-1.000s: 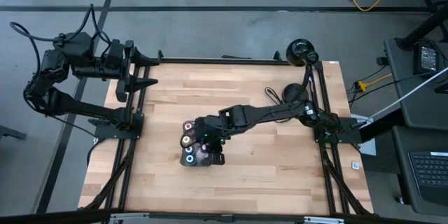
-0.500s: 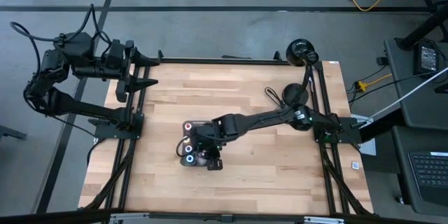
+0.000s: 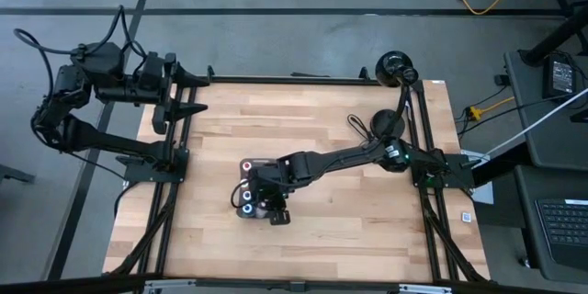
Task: Pick & Place food coloring
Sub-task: Put the pink food coloring bottle into the bin, then return to Home Position
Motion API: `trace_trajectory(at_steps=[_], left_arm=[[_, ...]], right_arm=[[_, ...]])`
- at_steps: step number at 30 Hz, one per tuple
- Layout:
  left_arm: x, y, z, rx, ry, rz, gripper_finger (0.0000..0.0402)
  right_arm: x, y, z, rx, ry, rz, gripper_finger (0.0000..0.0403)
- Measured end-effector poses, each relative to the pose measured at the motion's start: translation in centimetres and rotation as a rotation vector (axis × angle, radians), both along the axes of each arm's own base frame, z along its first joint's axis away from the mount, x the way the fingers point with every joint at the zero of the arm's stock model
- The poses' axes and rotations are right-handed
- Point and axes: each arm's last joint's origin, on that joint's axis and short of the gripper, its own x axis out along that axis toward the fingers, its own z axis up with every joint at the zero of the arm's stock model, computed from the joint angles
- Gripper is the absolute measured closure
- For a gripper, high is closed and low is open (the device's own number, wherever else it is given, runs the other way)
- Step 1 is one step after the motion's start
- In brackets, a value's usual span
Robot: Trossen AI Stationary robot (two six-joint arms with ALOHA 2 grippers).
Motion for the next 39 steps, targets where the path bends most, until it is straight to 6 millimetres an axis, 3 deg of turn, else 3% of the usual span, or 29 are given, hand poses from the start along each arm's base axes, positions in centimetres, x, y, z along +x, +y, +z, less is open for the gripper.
trace_trajectory(at_steps=[9,15,18,29,35,39], left_arm=[[0.2,0.0,0.0,-0.001,0.005,0.000,0.0096],[0.4,0.1,-0.1,-0.001,0.008,0.000,0.0096],[0.5,0.1,-0.1,-0.002,0.011,0.000,0.0096],[0.5,0.1,-0.1,-0.001,0.011,0.002,0.0096],[0.2,0.1,0.0,0.002,0.005,0.027,0.0096],[-1.7,-0.1,0.3,0.010,-0.045,0.050,0.0096]], right_arm=[[0.1,0.0,-0.9,0.000,0.001,-0.001,0.0277],[0.2,0.1,-0.8,0.001,-0.004,-0.002,0.0213],[0.2,0.0,-0.8,-0.006,-0.006,-0.006,0.0199],[0.1,0.0,-0.9,-0.007,0.005,-0.008,0.0224],[-0.4,-0.8,0.5,0.010,0.055,-0.063,0.0230],[-0.4,-0.8,2.5,0.061,-0.027,-0.043,0.0231]])
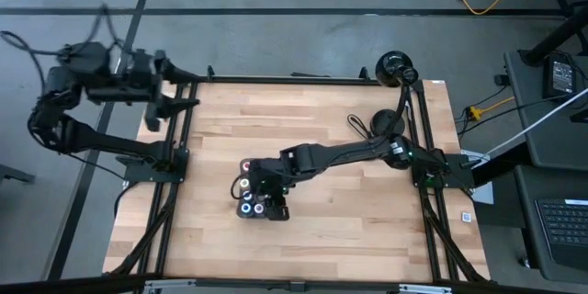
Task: Pick & Place food coloring
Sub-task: Return to Home Position
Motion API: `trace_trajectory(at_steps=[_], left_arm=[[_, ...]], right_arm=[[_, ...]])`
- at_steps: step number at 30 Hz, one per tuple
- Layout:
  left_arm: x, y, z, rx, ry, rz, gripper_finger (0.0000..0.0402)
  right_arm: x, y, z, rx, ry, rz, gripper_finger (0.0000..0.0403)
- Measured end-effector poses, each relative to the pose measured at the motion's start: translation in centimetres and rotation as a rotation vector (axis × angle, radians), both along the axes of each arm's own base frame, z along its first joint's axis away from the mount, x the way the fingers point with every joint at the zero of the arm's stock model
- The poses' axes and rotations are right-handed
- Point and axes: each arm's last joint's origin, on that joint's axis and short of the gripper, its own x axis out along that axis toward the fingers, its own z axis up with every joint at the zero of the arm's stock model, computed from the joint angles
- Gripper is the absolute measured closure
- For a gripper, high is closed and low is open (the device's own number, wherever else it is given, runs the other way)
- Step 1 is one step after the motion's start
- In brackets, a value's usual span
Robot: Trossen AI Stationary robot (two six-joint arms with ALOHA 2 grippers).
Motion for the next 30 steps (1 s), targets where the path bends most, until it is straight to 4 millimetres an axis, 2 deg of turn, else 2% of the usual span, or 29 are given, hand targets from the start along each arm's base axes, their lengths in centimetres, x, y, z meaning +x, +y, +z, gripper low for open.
trace_trajectory(at_steps=[7,13,16,21,30], left_arm=[[-4.3,-0.6,0.5,0.050,-0.111,0.016,0.0096],[-6.4,-1.0,0.5,0.080,-0.227,0.016,0.0096],[-6.2,-1.0,-0.2,0.092,-0.302,0.010,0.0096],[-5.1,-0.8,-3.2,0.059,-0.301,0.010,0.0096],[-4.3,-0.8,-8.1,-0.002,-0.362,-0.018,0.0096]], right_arm=[[-0.8,-0.2,4.6,0.039,-0.176,0.012,0.0231],[-1.5,-0.7,9.5,0.089,-0.421,0.001,0.0231],[-2.1,-1.0,11.9,0.114,-0.529,-0.008,0.0231],[-3.9,-1.5,15.7,0.133,-0.667,-0.031,0.0231],[-6.5,-2.3,19.5,0.107,-0.783,-0.126,0.0231]])
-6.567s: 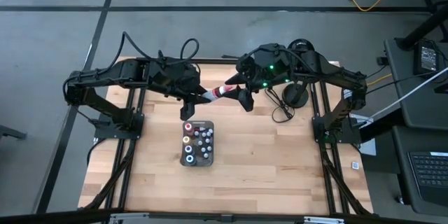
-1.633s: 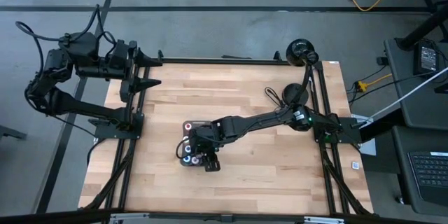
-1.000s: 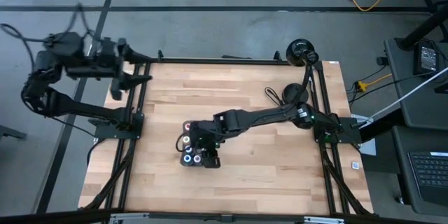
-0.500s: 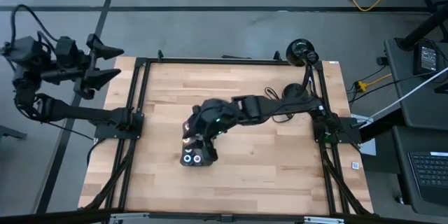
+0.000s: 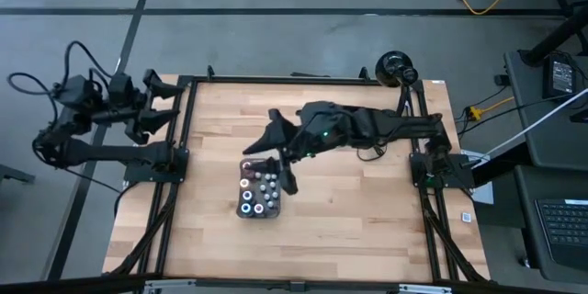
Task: Pick & Place food coloring
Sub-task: Return to Home Position
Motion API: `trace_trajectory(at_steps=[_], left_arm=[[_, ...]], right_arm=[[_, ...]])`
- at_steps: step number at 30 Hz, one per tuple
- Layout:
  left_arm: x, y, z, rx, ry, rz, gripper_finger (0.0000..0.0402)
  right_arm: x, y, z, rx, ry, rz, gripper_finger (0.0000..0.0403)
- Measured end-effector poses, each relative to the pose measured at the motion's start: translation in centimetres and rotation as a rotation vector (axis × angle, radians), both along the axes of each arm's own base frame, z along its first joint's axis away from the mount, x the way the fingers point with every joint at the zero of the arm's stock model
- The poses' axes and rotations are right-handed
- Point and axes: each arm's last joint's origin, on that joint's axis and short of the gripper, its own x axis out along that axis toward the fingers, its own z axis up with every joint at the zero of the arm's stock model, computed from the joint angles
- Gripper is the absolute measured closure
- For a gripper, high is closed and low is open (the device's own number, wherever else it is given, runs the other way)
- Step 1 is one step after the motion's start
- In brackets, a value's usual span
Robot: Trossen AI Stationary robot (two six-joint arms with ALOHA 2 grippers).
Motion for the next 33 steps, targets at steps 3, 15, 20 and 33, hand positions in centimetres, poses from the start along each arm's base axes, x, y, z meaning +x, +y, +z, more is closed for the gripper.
trace_trajectory(at_steps=[3,15,20,33], left_arm=[[-0.4,-0.1,-1.4,-0.039,-0.033,-0.008,0.0096],[-1.9,-0.4,-3.4,-0.117,-0.127,-0.066,0.0096],[-2.1,-0.5,-3.0,-0.073,-0.156,-0.097,0.0096],[-1.9,-0.4,-3.7,-0.001,-0.076,-0.046,0.0096]], right_arm=[[0.0,0.0,0.9,0.019,-0.078,-0.010,0.0231],[2.0,3.6,-0.9,0.161,-0.535,-0.081,0.0231],[-0.1,3.2,-2.8,0.109,-0.361,-0.185,0.0231],[-10.7,0.0,-5.8,0.116,-0.263,-0.260,0.0231]])
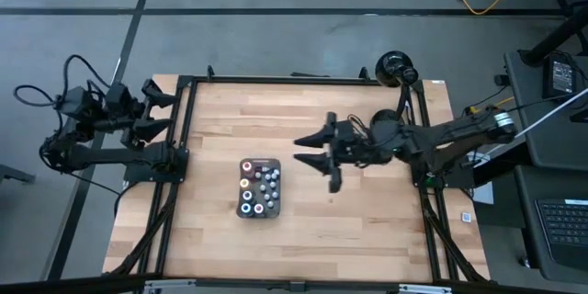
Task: Pick & Place food coloring
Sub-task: Return to Home Position
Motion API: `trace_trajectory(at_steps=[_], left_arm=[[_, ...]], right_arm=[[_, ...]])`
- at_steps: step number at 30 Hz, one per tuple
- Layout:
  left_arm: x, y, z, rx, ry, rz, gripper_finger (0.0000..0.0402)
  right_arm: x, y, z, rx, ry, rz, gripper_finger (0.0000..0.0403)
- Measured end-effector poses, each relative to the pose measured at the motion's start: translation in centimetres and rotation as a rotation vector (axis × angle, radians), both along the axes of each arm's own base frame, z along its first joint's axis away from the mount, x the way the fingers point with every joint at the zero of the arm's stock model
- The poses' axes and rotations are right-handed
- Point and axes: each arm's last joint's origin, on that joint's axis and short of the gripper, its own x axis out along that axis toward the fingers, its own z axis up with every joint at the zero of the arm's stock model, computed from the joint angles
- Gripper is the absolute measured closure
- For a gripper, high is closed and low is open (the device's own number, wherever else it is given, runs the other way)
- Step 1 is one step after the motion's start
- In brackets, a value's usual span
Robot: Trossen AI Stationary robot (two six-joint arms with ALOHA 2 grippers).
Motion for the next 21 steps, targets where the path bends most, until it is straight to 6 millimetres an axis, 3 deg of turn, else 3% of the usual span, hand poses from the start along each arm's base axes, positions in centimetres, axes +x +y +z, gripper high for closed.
trace_trajectory(at_steps=[6,17,21], left_arm=[[0.2,0.1,-1.1,0.001,0.113,0.027,0.0096],[-0.4,0.2,-2.0,0.058,0.158,0.097,0.0096],[0.8,0.4,-4.2,0.064,0.173,0.097,0.0096]], right_arm=[[-3.5,-0.3,-5.3,-0.054,0.052,0.013,0.0231],[-9.5,-1.6,-13.2,0.035,-0.070,0.045,0.0230],[-11.3,-2.2,-16.0,0.065,-0.092,0.041,0.0230]])
